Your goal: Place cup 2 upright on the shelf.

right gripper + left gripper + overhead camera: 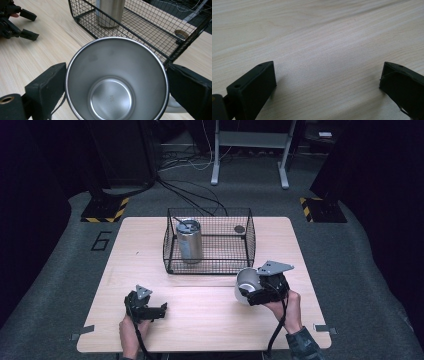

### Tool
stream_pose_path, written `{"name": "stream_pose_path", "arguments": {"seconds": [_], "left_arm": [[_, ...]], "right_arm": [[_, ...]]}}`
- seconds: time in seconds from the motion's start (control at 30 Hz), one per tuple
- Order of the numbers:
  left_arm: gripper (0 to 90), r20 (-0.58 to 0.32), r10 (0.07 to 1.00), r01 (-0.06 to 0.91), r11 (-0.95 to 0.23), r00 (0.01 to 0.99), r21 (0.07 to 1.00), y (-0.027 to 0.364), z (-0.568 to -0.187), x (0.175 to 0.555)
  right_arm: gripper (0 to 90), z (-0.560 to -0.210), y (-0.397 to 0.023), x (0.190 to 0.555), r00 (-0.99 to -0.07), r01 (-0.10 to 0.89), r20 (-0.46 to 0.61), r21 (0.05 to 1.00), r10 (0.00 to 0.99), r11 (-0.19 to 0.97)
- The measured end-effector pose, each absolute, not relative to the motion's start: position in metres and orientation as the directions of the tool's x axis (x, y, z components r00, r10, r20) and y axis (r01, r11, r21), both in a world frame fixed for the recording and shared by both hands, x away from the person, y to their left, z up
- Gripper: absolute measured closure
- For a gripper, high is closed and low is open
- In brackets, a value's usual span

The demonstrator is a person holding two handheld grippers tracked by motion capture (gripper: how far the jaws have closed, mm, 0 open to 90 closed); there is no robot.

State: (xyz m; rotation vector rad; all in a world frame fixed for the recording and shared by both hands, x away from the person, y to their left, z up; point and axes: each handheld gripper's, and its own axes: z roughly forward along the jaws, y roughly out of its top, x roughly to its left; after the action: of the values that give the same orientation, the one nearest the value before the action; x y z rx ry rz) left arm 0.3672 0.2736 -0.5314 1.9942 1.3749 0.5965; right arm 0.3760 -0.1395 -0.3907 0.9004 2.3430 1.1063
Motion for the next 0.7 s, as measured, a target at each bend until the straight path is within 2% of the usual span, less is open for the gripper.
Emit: {"name": "stream_pose_path", "arguments": {"seconds": [0.7], "left_arm": [[0.2,0.012,0.936,0.648,-0.252,0.351,0.719,0.274,-0.531,0.367]], "right_arm": [[5.0,-0.369,-0.120,0.394,-0.745,0.338,-0.096,0.800,0.661,0.497]]}}
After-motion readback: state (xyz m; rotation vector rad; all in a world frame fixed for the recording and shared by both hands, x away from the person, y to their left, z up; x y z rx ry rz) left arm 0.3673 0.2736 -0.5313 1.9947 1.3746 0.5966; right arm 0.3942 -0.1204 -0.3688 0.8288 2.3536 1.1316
